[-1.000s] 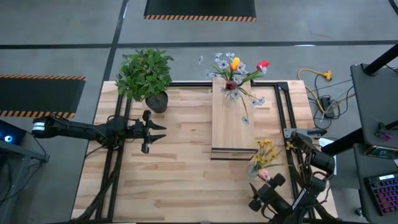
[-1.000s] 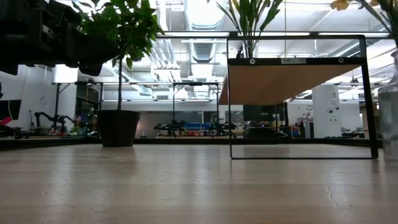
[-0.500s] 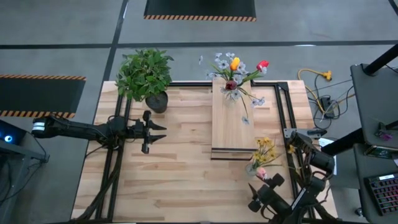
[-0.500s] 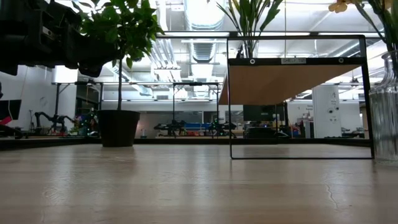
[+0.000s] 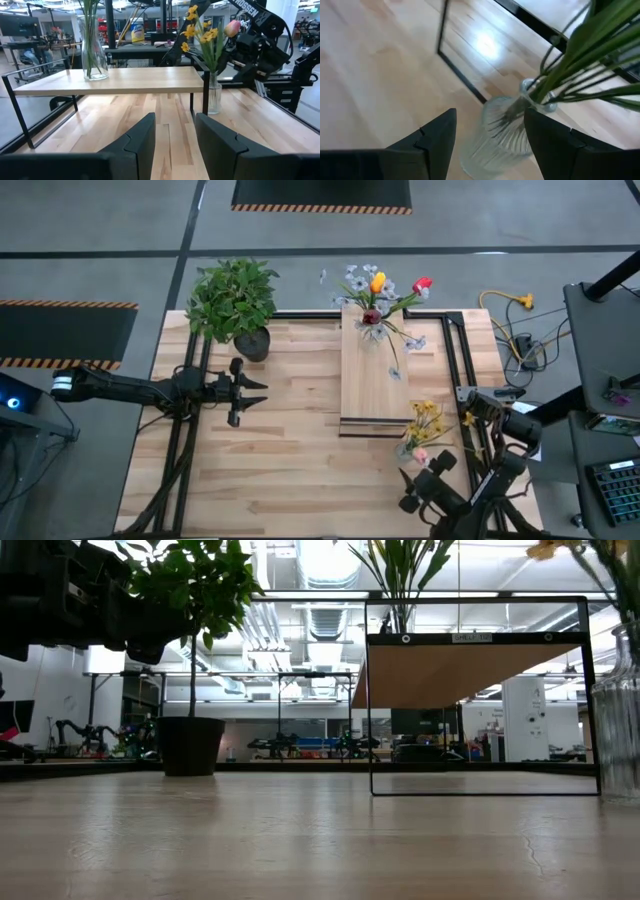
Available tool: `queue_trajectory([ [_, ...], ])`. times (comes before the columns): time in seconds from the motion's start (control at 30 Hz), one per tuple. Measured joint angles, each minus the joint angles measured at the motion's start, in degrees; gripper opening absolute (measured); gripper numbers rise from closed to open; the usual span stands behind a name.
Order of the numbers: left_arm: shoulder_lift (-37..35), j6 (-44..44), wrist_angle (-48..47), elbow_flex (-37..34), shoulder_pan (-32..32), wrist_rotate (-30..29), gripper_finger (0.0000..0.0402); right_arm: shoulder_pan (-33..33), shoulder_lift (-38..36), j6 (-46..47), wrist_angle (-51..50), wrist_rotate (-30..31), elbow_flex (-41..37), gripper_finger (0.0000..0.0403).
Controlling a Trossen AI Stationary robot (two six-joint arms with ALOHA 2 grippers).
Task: Pick and place flowers into a vace then onto a shelf
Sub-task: Put the transparent vase with tulip and flowers on the shelf
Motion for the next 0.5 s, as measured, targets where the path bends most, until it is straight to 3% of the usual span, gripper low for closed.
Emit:
queue_trajectory([
  [0.33,-0.01,-1.05,-0.37,0.00,0.00,0.01,0.0123,0.76,-1.97,0.59,-0.05,-5.13,0.00,0.0225],
  [0.5,-0.02,-1.07,-0.37,0.00,0.00,0.01,0.0123,0.76,-2.02,-5.15,-0.05,-6.08,-0.31,0.0226],
])
